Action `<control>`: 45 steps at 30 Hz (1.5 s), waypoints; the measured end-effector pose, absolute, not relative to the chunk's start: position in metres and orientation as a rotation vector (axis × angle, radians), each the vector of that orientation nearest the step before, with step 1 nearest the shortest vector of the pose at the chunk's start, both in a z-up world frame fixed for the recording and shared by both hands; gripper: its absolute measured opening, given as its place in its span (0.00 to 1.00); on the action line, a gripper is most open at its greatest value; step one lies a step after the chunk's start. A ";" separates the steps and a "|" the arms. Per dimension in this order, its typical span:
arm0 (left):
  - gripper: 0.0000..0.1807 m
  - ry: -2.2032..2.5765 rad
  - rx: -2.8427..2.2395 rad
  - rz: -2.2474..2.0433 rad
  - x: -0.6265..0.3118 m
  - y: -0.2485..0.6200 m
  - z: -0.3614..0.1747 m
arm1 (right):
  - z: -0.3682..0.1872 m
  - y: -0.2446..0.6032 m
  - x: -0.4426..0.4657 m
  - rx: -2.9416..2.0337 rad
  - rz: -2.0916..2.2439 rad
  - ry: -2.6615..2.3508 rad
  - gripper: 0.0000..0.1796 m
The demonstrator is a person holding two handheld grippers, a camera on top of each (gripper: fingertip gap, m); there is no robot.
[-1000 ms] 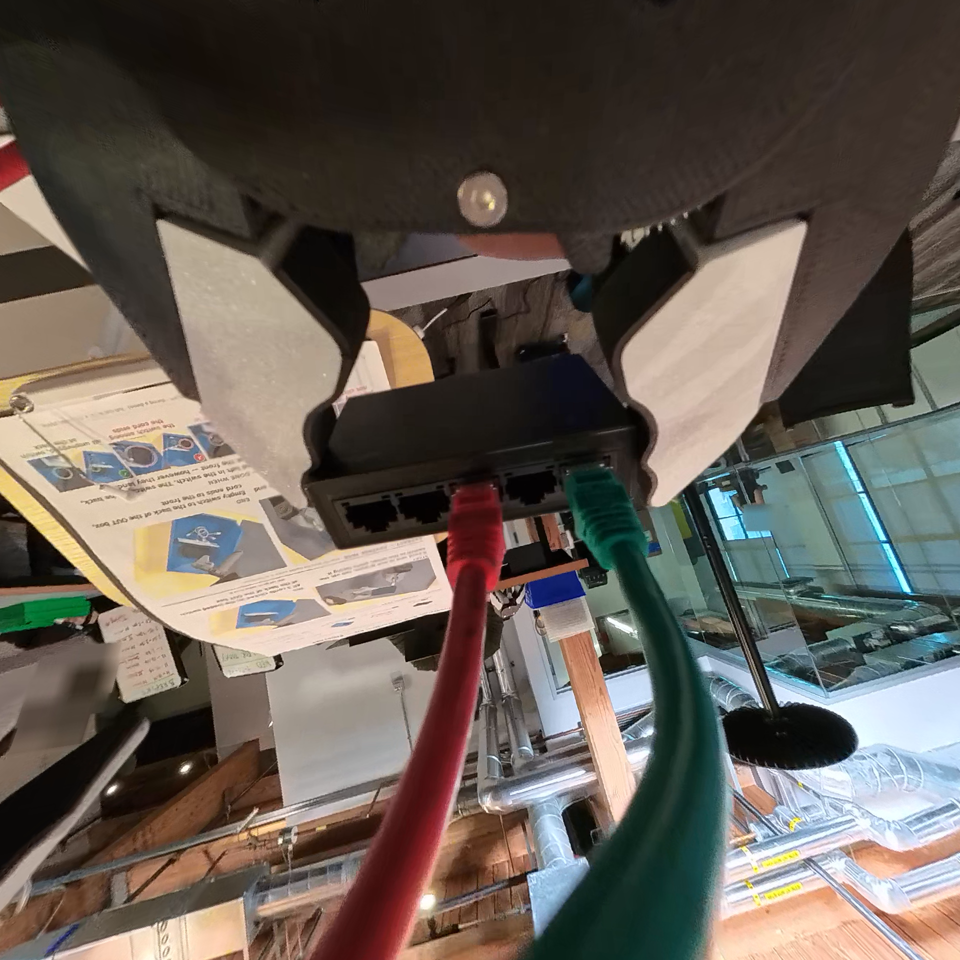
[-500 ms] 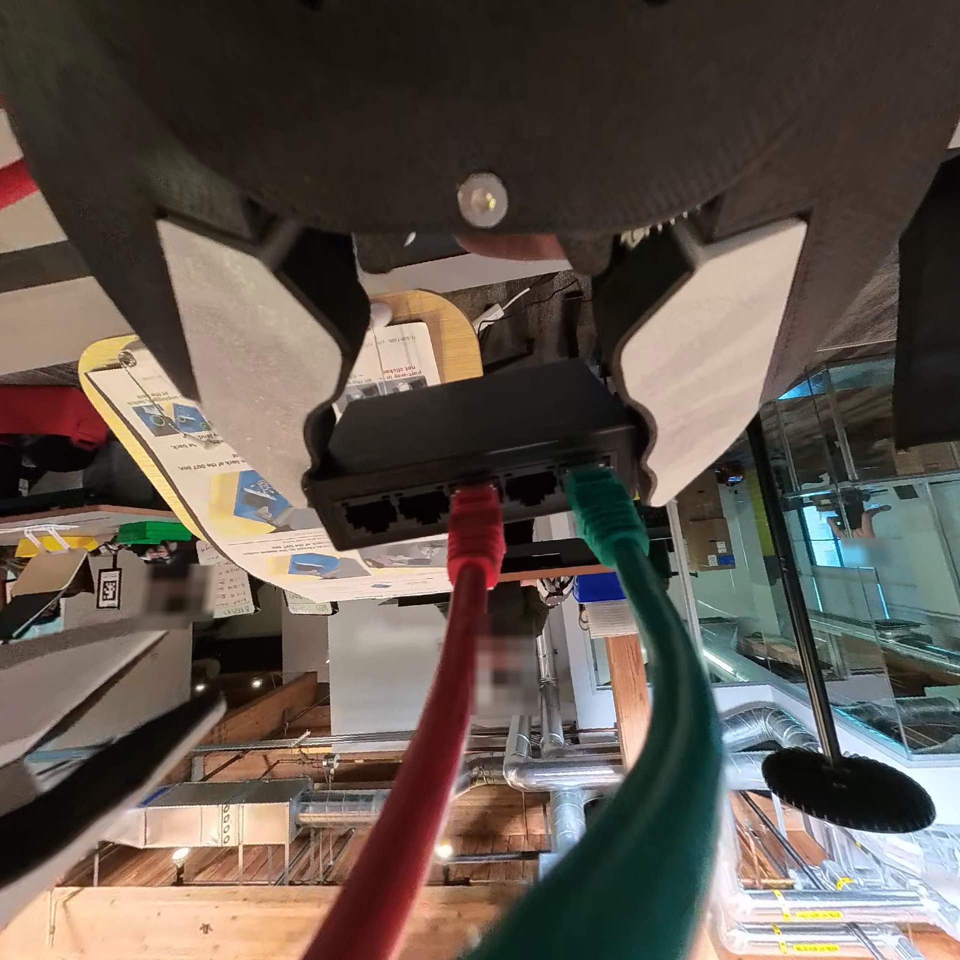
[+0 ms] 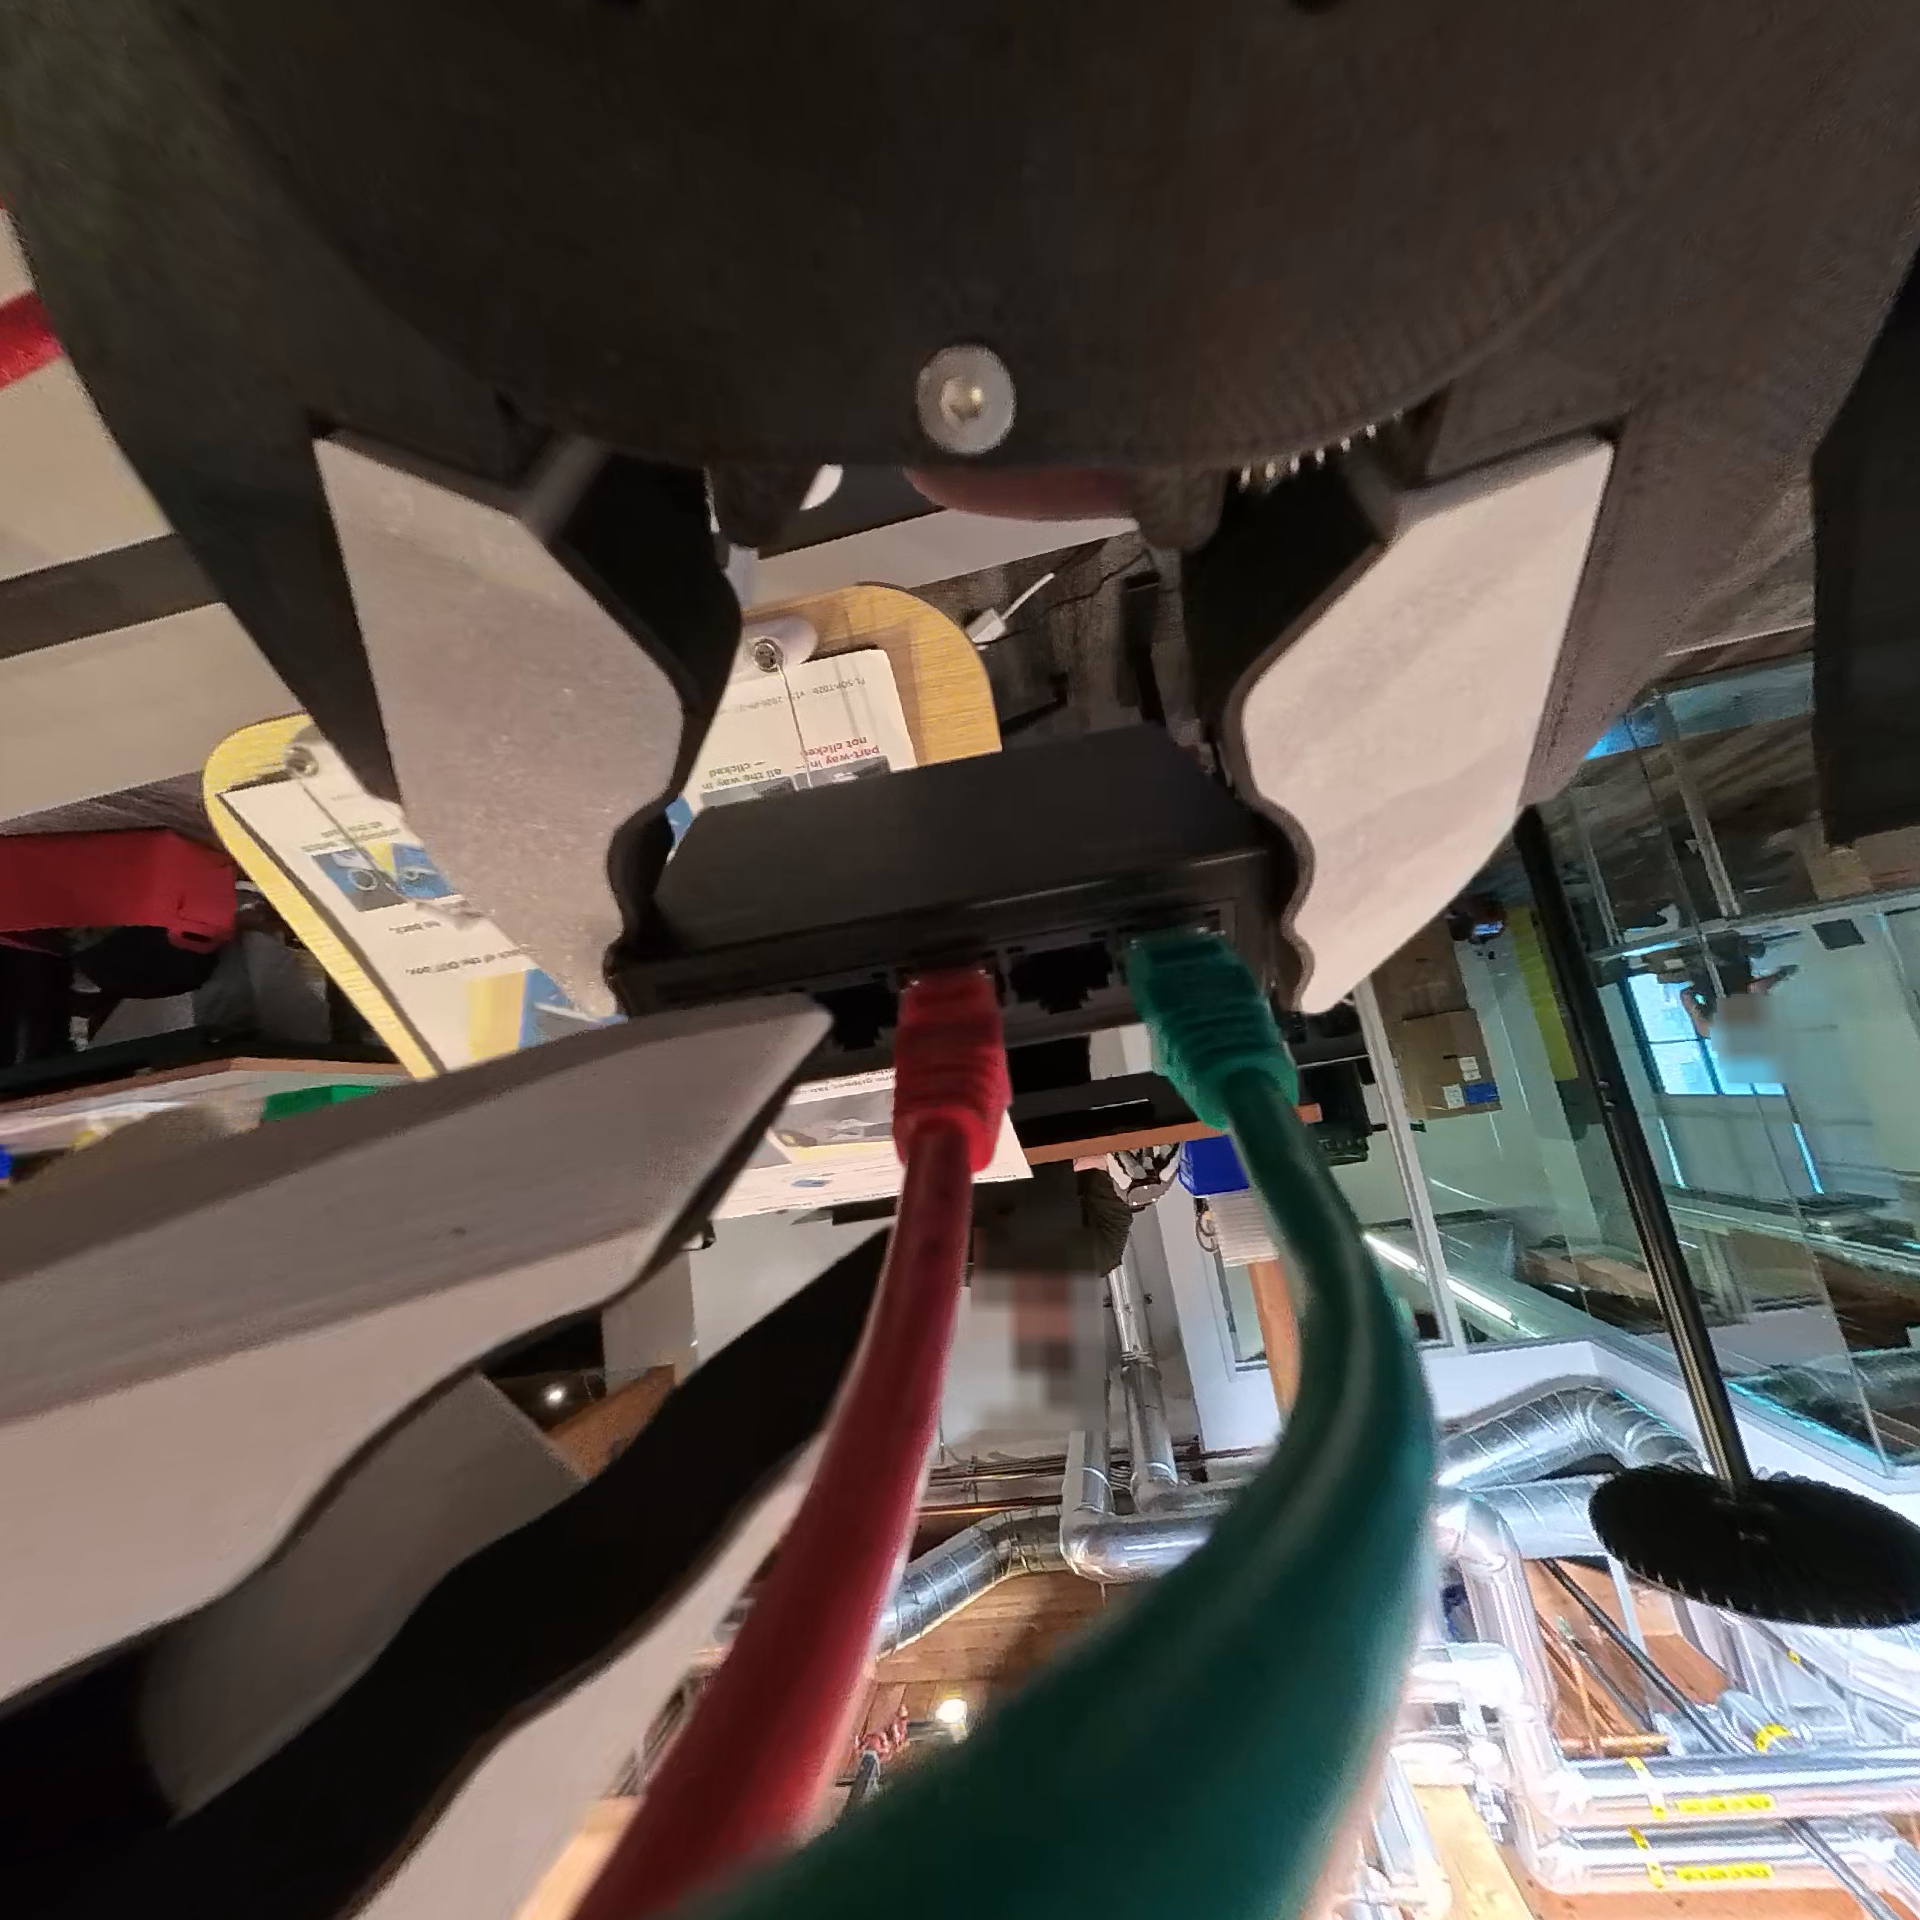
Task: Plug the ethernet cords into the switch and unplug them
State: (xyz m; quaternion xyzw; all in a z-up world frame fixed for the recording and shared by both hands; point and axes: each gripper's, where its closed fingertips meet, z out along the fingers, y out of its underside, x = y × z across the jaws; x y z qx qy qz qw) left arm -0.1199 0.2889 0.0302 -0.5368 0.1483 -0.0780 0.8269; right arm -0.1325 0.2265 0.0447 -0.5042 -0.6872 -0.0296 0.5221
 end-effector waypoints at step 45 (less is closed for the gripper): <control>0.61 0.381 -1.003 -0.079 -0.109 0.281 0.026 | 0.016 0.236 -0.134 -1.124 -0.339 -1.663 0.14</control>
